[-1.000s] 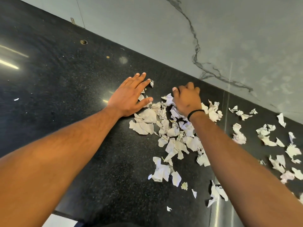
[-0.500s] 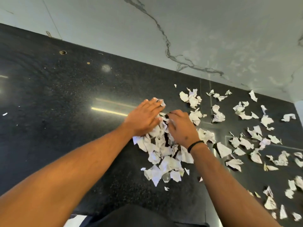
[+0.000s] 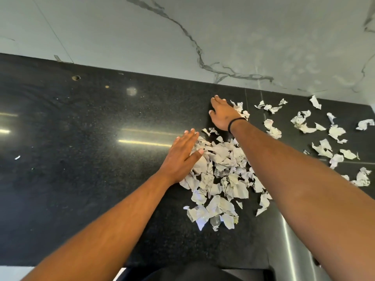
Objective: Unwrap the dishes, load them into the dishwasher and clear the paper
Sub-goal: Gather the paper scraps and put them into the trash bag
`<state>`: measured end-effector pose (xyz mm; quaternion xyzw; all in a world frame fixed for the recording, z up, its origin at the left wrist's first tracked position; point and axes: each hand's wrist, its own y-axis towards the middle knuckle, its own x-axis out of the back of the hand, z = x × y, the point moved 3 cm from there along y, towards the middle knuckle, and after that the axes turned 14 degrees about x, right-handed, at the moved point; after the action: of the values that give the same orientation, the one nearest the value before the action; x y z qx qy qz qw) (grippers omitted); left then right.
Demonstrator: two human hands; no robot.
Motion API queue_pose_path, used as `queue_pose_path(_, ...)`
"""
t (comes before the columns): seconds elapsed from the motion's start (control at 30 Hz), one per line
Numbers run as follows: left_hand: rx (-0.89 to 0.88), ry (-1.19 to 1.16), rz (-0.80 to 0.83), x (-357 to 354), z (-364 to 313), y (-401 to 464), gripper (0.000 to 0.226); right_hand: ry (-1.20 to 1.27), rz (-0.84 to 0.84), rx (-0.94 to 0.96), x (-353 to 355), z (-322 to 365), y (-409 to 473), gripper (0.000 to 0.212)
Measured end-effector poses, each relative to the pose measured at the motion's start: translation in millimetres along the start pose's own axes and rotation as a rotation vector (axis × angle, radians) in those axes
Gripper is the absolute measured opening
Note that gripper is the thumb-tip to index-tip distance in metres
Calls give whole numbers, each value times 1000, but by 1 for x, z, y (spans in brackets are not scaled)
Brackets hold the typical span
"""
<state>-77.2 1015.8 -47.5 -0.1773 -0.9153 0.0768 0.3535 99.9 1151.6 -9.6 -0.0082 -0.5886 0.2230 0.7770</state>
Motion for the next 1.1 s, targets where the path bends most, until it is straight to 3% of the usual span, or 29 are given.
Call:
queue_pose_path(0.17,44,-16,36,1,-3,2,62,-94,18,-21,-17,17,-4,54)
queue_pose_path(0.37,54,17,107,1,-2,6,70,-130,61,89,-29,28,-68,45)
queue_pose_path(0.47,41,39,105,0,-2,5,66,-78,-94,98,-6,19,-73,34)
queue_pose_path(0.6,40,79,97,-1,-2,6,65,-62,-239,13,31,-13,-42,40)
queue_pose_path(0.8,54,78,102,0,-4,6,63,6,-24,-312,22,-43,-11,61)
queue_pose_path(0.93,61,63,105,-1,-4,8,63,-145,-156,-186,-9,-17,-35,45)
queue_pose_path(1.1,67,7,123,2,-5,8,62,-131,-230,46,-47,19,-100,38)
